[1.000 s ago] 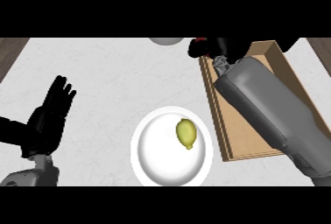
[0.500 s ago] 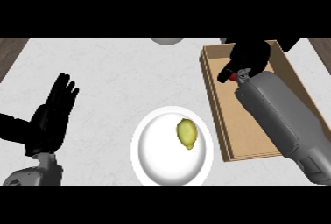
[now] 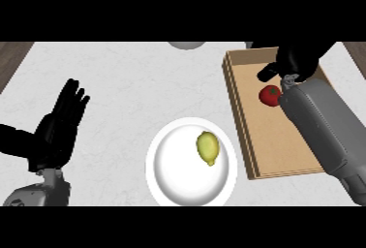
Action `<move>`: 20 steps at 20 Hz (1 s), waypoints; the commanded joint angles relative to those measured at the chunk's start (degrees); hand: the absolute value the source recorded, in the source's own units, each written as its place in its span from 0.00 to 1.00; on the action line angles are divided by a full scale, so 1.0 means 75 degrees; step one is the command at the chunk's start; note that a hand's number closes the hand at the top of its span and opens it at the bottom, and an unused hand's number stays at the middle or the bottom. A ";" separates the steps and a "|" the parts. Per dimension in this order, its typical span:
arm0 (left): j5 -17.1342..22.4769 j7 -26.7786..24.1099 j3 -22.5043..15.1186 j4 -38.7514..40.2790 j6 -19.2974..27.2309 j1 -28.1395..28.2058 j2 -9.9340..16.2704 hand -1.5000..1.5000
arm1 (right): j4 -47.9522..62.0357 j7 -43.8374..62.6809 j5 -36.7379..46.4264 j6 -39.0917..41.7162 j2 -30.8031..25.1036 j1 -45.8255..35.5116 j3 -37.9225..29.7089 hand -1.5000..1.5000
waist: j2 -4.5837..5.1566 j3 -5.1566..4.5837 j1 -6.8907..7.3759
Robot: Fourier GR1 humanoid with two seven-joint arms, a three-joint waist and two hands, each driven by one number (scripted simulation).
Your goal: Pick the tomato from the plate and place it in the cardboard box
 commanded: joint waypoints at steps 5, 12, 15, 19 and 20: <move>-0.0076 -0.0220 0.0122 0.0234 0.0030 0.0020 0.0037 0.50 | -0.1281 -0.0644 -0.0633 -0.1975 0.0170 0.0207 -0.1099 0.00 | -0.0036 -0.0005 -0.0110; 0.0104 -0.0191 0.0294 0.0070 -0.0078 0.0251 0.0137 0.50 | -0.2802 -0.1305 -0.2516 -0.3086 0.0593 0.1101 -0.2426 0.00 | -0.0061 0.0003 -0.0174; -0.0046 0.0004 0.0059 0.0000 0.0041 0.0138 -0.0002 0.50 | -0.3457 -0.1796 -0.2862 -0.3301 0.0663 0.1691 -0.2610 0.00 | -0.0045 -0.0001 -0.0108; 0.0382 -0.0297 0.0581 0.0453 -0.0355 0.0008 0.0335 0.50 | -0.4568 -0.2351 -0.3675 -0.3157 0.0219 0.2667 -0.3255 0.00 | -0.0039 -0.0006 -0.0155; -0.0093 -0.0372 -0.0053 -0.0316 -0.0030 0.0723 -0.0158 0.50 | -0.5047 -0.2120 -0.3452 -0.3119 0.0440 0.3100 -0.3010 0.00 | -0.0053 -0.0007 -0.0101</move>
